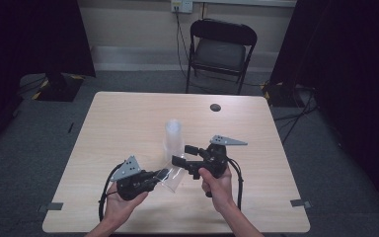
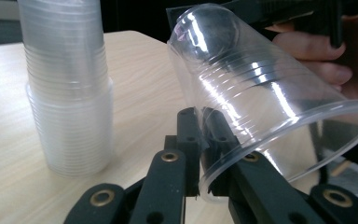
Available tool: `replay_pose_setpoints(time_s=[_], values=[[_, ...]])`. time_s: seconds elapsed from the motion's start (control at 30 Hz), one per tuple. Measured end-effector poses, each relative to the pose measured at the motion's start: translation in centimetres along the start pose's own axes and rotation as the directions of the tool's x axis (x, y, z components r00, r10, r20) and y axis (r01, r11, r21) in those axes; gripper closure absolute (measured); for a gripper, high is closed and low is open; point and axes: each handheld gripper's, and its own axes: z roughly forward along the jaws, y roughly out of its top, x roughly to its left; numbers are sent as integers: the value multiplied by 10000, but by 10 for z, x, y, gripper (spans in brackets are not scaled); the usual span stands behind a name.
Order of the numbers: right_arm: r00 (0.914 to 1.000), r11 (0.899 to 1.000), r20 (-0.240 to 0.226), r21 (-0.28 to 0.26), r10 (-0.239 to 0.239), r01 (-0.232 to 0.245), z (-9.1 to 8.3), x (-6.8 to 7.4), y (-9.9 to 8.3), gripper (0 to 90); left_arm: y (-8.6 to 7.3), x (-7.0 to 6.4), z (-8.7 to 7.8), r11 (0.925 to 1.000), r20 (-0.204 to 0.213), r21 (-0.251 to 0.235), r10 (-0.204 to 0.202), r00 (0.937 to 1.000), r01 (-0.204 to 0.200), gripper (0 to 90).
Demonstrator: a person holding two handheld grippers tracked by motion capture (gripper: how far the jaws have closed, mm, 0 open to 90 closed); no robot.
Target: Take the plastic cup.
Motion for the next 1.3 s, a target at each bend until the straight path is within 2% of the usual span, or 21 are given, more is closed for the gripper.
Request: replay_pose_setpoints(time_s=[0.07, 0.1, 0.23, 0.27, 0.3, 0.37, 0.43, 0.57, 0.7, 0.8, 0.83, 0.9, 0.93, 0.97, 1.03, 1.13, 1.17, 1.3], values=[[10000, 10000, 10, -2, -63, 63, -2, 1, 0, 147, 1, 2, -1, 9996, 145, 152, -231, 9996, 229, 864], [9999, 9999, 70, 11, -138, 138, -3, 1, 0, 147, 2, 2, -2, 9995, 55, 203, -242, 9997, 241, 864], [9994, 9994, 130, 59, -335, 334, -8, 0, 0, 156, 3, 8, -6, 9970, 163, 496, -611, 9980, 602, 865], [9988, 9990, 205, 97, -436, 434, -9, 0, 0, 157, 4, 9, -7, 9944, 60, 695, -798, 9968, 792, 869], [9981, 9983, 256, 120, -566, 563, -11, -1, -1, 163, 4, 10, -7, 9925, 135, 783, -956, 9953, 942, 874], [9967, 9970, 325, 205, -749, 742, -13, -1, -3, 167, 5, 11, -8, 9905, -25, 937, -1004, 9949, 1002, 876], [9949, 9956, 437, 263, -908, 897, -16, -1, -5, 179, 7, 14, -8, 9864, 16, 1104, -1223, 9925, 1214, 877], [9918, 9925, 495, 403, -1177, 1158, -21, 0, -9, 204, 9, 16, -8, 9812, -1, 1387, -1357, 9908, 1344, 879], [9835, 9830, 587, 771, -1711, 1664, -24, 3, -12, 219, 11, 17, -6, 9707, 44, 2021, -1334, 9910, 1298, 881], [9722, 9680, 499, 1179, -2288, 2217, -25, 6, -15, 222, 12, 17, -4, 9599, 294, 2425, -1524, 9879, 1408, 882], [9684, 9624, 444, 1307, -2455, 2380, -25, 7, -16, 221, 12, 18, -3, 9540, 412, 2606, -1641, 9856, 1480, 882], [9598, 9509, 426, 1549, -2775, 2680, -24, 9, -18, 211, 14, 18, -1, 9484, 537, 2796, -1708, 9838, 1494, 882], [9534, 9432, 435, 1659, -2986, 2879, -23, 10, -19, 204, 14, 19, 0, 9428, 597, 2962, -1781, 9822, 1530, 881], [9477, 9362, 411, 1741, -3167, 3053, -23, 11, -20, 201, 15, 19, 0, 9414, 588, 3023, -1749, 9828, 1495, 881], [9379, 9240, 331, 1865, -3454, 3337, -22, 14, -22, 193, 16, 20, 2, 9321, 671, 3313, -1778, 9818, 1461, 882], [9203, 9016, 166, 2083, -3908, 3791, -20, 17, -23, 177, 17, 19, 4, 9207, 621, 3699, -1581, 9855, 1244, 883], [9147, 8941, 129, 2169, -4040, 3918, -20, 19, -24, 171, 18, 19, 5, 9141, 698, 3859, -1637, 9840, 1247, 883], [8988, 8702, -140, 2441, -4381, 4279, -17, 23, -27, 149, 17, 21, 8, 8985, 802, 4224, -1681, 9825, 1192, 883]])
